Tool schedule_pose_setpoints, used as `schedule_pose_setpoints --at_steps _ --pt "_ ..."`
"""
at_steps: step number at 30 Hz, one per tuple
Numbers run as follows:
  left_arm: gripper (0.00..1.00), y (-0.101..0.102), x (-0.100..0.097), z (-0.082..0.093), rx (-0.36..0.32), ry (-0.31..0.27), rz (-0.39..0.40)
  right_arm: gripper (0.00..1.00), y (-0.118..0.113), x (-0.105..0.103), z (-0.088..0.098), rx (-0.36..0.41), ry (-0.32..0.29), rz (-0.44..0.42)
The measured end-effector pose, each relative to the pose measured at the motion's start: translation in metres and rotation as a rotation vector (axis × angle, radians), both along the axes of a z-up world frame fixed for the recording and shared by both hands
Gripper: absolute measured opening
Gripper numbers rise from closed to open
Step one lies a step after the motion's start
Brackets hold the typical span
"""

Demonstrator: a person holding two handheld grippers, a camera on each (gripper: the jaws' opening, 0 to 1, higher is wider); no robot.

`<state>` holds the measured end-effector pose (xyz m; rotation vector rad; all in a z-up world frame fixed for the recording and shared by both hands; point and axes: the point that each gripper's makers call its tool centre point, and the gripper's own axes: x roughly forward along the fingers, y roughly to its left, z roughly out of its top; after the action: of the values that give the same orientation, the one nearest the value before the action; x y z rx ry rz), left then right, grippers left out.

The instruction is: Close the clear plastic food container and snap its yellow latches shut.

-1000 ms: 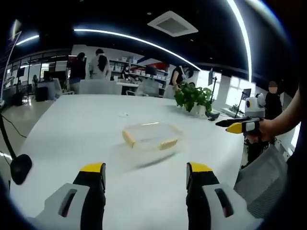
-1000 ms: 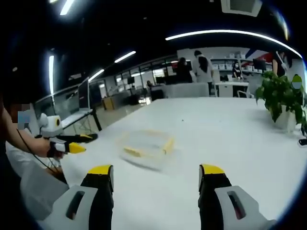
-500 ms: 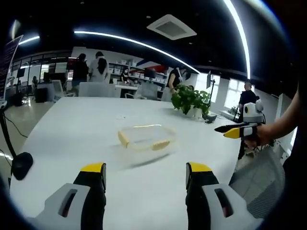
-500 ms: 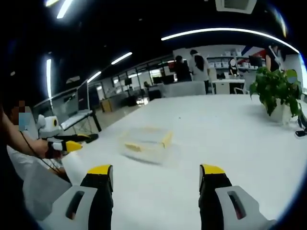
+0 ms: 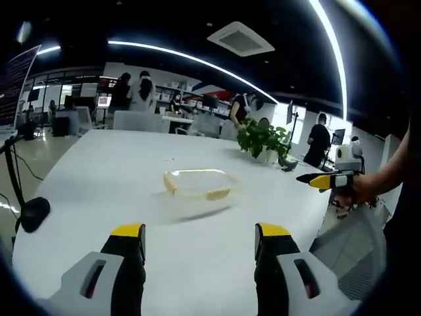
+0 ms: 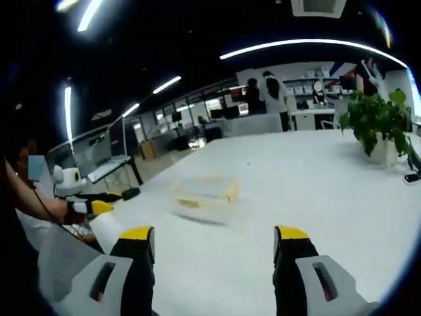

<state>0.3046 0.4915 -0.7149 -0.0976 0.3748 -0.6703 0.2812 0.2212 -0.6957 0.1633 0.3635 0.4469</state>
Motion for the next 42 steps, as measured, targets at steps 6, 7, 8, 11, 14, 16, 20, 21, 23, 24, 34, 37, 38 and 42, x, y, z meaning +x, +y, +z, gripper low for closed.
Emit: schedule_pose_setpoints --at_steps 6,7,8,11,14,16,20,21,23,24,34,37,38,42 --pt "0.67 0.005 -0.007 0.003 -0.015 0.001 0.018 0.74 0.003 -0.007 0.001 0.008 0.0 0.006" --pt "0.67 0.005 -0.008 0.003 -0.017 0.0 0.021 0.74 0.003 -0.009 0.001 0.007 -0.002 0.009" --pt "0.67 0.006 -0.01 0.003 -0.022 0.003 0.023 0.74 0.003 -0.01 0.002 0.005 -0.004 0.01" --pt "0.66 0.005 -0.014 0.001 -0.031 0.015 0.03 0.74 0.005 -0.013 0.003 0.011 -0.006 0.016" --pt "0.65 0.004 -0.02 0.0 -0.03 0.022 0.028 0.74 0.008 -0.019 0.001 0.007 -0.002 0.033" --pt "0.65 0.004 -0.024 -0.005 -0.032 0.037 0.025 0.74 0.01 -0.024 -0.005 -0.008 0.009 0.05" --pt "0.62 0.002 -0.034 -0.015 -0.007 0.058 0.004 0.73 0.013 -0.036 -0.02 -0.019 0.041 0.067" --pt "0.62 0.002 -0.034 -0.016 -0.008 0.062 0.006 0.73 0.014 -0.039 -0.023 -0.027 0.046 0.069" --pt "0.61 0.001 -0.034 -0.017 -0.008 0.059 0.007 0.72 0.014 -0.041 -0.026 -0.049 0.051 0.077" --pt "0.6 0.0 -0.035 -0.02 0.004 0.059 -0.001 0.72 0.014 -0.038 -0.023 -0.046 0.037 0.077" --pt "0.57 -0.011 -0.043 -0.024 0.04 0.06 -0.069 0.71 0.024 -0.04 -0.026 -0.093 0.012 0.13" --pt "0.57 -0.011 -0.041 -0.023 0.037 0.059 -0.067 0.71 0.026 -0.041 -0.027 -0.093 0.014 0.141" --pt "0.57 -0.011 -0.041 -0.023 0.028 0.064 -0.064 0.71 0.026 -0.04 -0.027 -0.093 0.015 0.142" --pt "0.57 -0.011 -0.04 -0.019 0.045 0.025 -0.066 0.71 0.034 -0.044 -0.029 -0.125 0.006 0.183"
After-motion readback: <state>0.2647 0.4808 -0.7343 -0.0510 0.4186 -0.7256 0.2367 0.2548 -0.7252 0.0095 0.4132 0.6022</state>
